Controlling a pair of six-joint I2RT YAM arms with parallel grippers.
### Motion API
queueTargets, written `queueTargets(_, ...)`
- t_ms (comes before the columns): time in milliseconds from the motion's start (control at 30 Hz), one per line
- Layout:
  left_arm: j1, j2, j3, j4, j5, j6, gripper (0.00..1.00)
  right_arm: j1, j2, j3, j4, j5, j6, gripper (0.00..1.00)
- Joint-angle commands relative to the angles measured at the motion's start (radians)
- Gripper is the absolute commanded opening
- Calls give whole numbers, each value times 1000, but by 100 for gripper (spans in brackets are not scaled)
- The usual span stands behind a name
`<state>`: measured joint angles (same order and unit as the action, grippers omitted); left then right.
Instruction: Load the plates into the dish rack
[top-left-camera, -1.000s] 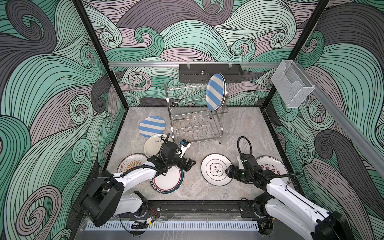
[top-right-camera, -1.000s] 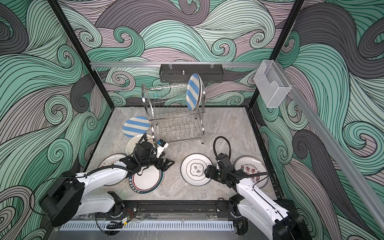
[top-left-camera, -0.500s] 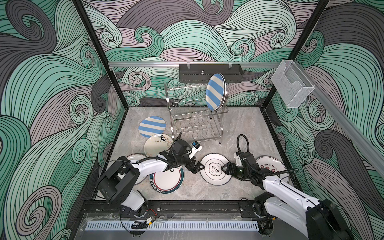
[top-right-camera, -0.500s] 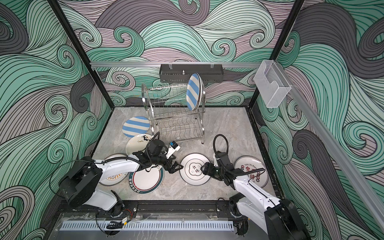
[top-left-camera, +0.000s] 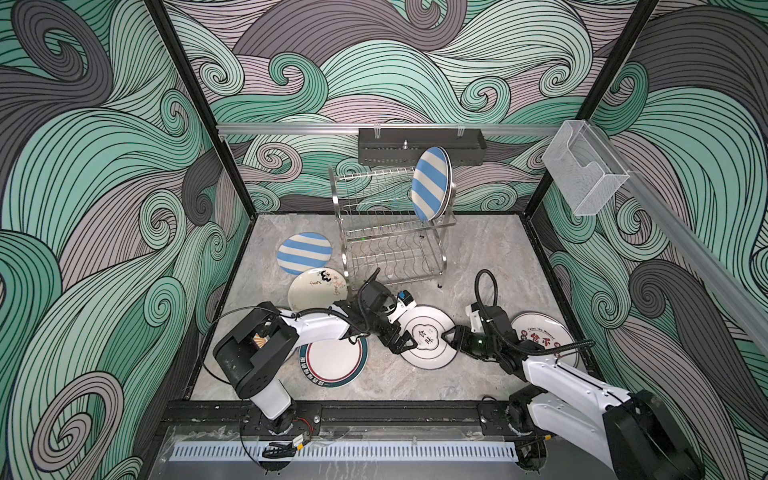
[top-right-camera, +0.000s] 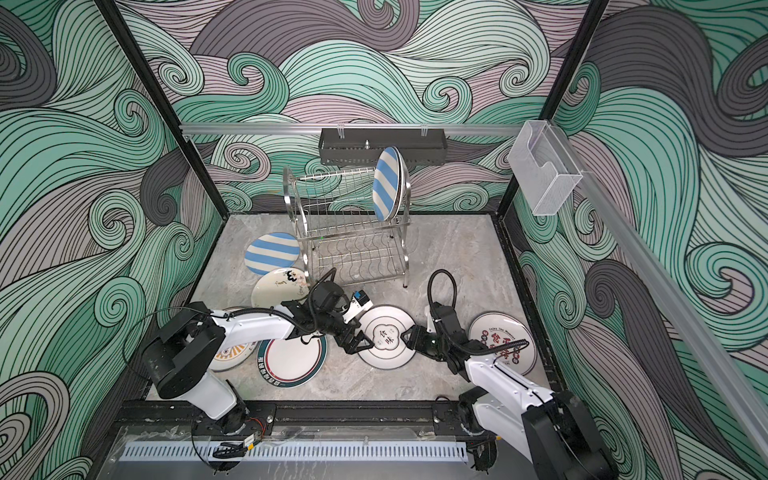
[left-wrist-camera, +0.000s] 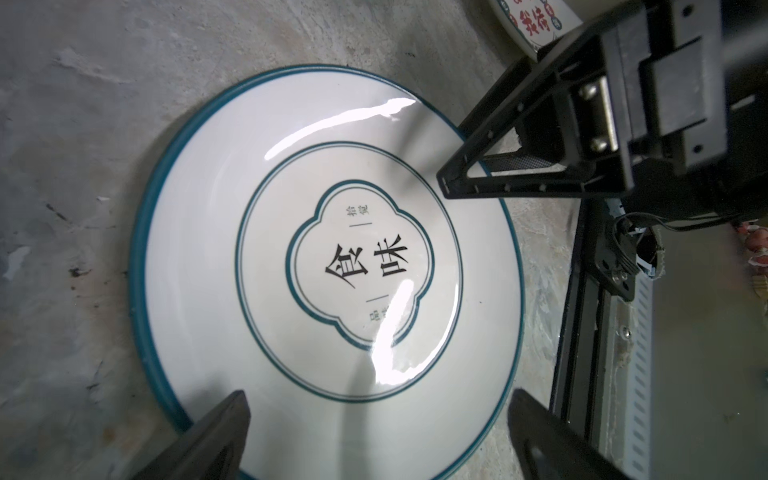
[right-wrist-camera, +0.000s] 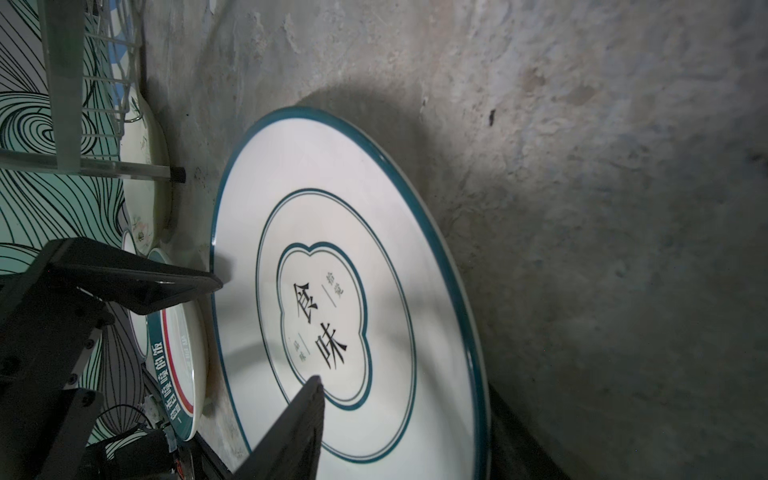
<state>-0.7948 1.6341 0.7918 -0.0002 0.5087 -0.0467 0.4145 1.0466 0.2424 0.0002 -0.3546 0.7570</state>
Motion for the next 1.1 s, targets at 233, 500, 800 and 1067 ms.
queueTargets(233, -11, -107, -29, -12, -268, -33, 98, -8, 27, -38, -81, 18, -1, 56)
queueTargets(500, -11, -109, -21, -54, -379, -54, 98, -8, 39, -31, -85, 19, -4, 57)
queueTargets(800, -10, 18, 53, -73, -175, -68, 98, -8, 66, -20, -71, -5, -15, 62)
queueTargets(1067, -11, 66, 75, -67, -101, -71, 99, -8, 84, -22, -44, -24, -21, 62)
